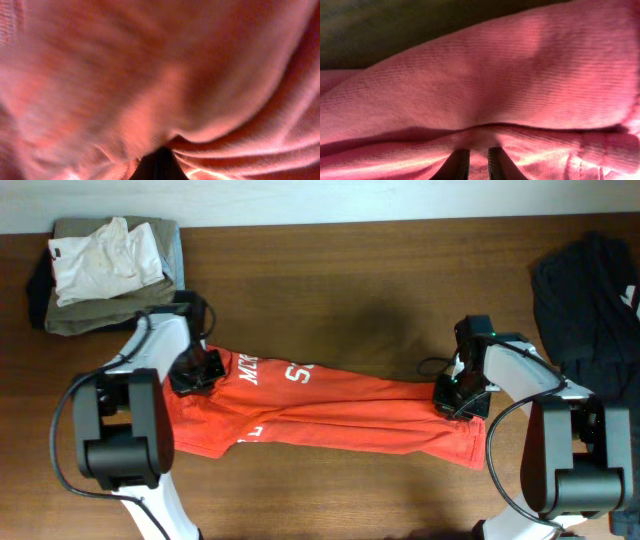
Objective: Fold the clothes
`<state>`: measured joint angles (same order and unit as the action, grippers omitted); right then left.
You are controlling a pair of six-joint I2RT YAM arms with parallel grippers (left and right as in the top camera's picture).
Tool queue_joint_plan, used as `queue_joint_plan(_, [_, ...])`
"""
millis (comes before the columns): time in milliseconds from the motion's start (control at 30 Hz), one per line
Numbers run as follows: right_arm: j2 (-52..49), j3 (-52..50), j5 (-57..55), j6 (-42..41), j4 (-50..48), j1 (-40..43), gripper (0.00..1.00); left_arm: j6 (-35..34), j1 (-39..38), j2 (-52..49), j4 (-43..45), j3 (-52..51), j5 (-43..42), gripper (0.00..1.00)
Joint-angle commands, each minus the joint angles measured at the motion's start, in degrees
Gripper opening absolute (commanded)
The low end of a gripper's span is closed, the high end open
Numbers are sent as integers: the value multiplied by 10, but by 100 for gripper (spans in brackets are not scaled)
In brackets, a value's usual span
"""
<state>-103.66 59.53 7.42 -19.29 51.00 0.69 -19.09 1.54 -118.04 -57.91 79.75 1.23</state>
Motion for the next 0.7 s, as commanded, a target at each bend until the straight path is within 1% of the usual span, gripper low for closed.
queue_joint_plan(0, [-8,-9,-5,-5,-31,-3,18,-21,75,-49,31,-10,41,0])
queue_joint_plan(133, [-21,-8,-5,-5,-61,-3,18,-20,141,-49,34,-10,42,0])
queue_joint_plan(233, [-21,-4,-6,0,-69,-3,18,-21,176,-49,42,-10,63,0])
queue_joint_plan(333, [-21,16,-10,6,-69,-3,19,-21,215,-49,50,-10,66,0])
queue_joint_plan(400, [-21,36,-10,6,-68,-3,22,-21,234,-49,59,-9,66,0])
queue_joint_plan(433, [-21,68,-10,9,-45,-3,26,-21,249,-48,60,-4,64,0])
queue_joint_plan(500, [-21,106,-15,10,-12,-3,27,-21,256,-44,52,6,62,0])
queue_joint_plan(533, [-21,137,-23,13,18,-2,37,-21,257,-37,42,16,55,0])
queue_joint_plan(567, [-21,152,-23,23,33,-2,52,-21,257,-31,31,26,49,1])
queue_joint_plan(600, [-21,170,-23,30,52,3,70,-20,256,-18,19,39,40,2])
queue_joint_plan(633, [-21,181,-17,30,63,11,75,-20,254,-2,11,49,38,6])
queue_joint_plan(667, [-21,181,-9,32,65,20,76,-20,252,14,7,55,38,24])
